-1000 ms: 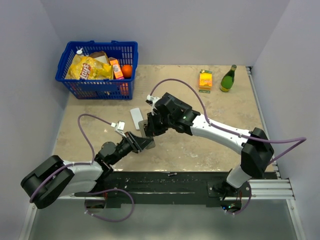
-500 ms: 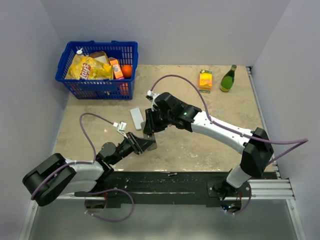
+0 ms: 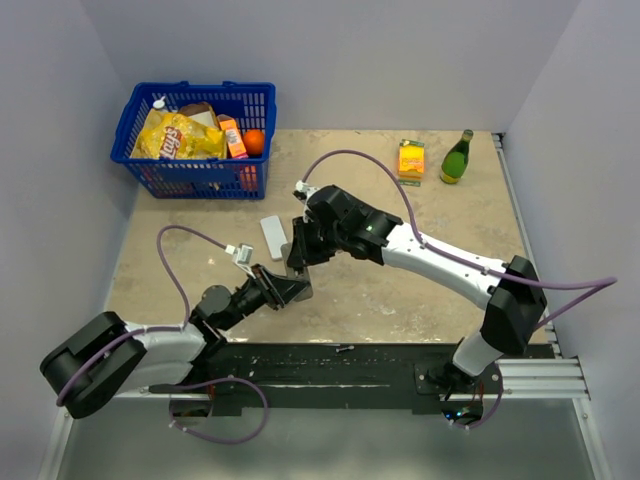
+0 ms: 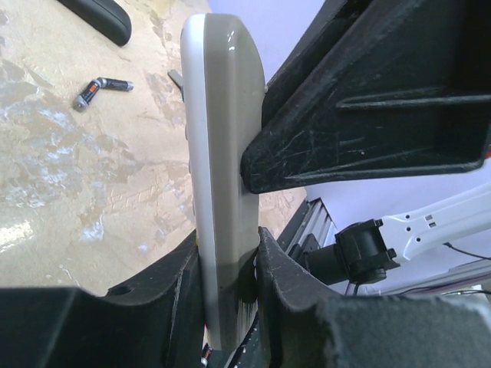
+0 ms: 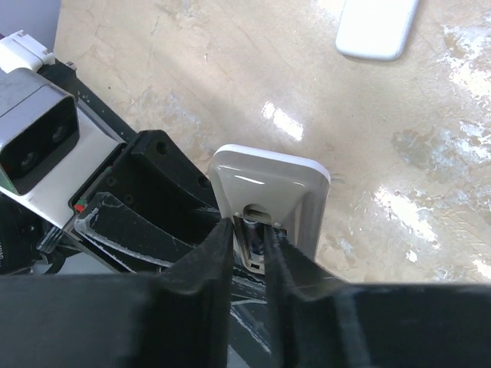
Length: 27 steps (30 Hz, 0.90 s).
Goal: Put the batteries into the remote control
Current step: Load the battery into the remote control.
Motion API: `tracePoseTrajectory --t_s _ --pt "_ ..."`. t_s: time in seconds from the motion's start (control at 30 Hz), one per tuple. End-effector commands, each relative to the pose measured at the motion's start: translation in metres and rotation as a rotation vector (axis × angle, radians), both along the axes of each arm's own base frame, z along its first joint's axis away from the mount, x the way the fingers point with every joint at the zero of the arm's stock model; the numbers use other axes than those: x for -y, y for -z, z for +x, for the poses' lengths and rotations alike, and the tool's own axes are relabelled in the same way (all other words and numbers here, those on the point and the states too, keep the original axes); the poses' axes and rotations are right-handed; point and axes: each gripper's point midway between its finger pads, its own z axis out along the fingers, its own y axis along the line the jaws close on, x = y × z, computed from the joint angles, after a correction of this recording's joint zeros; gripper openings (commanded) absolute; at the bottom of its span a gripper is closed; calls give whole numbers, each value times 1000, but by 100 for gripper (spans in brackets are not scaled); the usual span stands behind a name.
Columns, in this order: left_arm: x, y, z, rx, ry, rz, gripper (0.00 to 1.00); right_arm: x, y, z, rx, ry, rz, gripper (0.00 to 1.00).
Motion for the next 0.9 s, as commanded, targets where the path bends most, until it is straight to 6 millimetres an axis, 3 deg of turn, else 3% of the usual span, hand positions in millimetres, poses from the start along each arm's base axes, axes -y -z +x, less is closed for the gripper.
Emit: tracePoseTrajectory --t_s 0.0,0.07,0.27,0.47,0.6,0.73,0.87 --pt "-24 -59 -59 356 109 -190 0 -28 -12 -4 -3 8 93 10" --pt "-25 -62 -58 368 100 -194 0 -31 -9 -6 -6 8 97 11" --pt "-35 -47 -49 322 25 -167 0 -16 -38 -1 88 18 79 49" --pt "-37 -38 -45 294 4 -143 0 9 -58 6 191 26 -2 74" --pt "-38 -30 -39 269 -18 -116 0 30 -77 10 250 23 -2 82" --pt "-39 -21 -34 233 -36 -94 0 60 -88 28 278 7 16 85" --pt "-41 -14 -29 200 -53 -80 0 70 -100 30 324 -44 42 86"
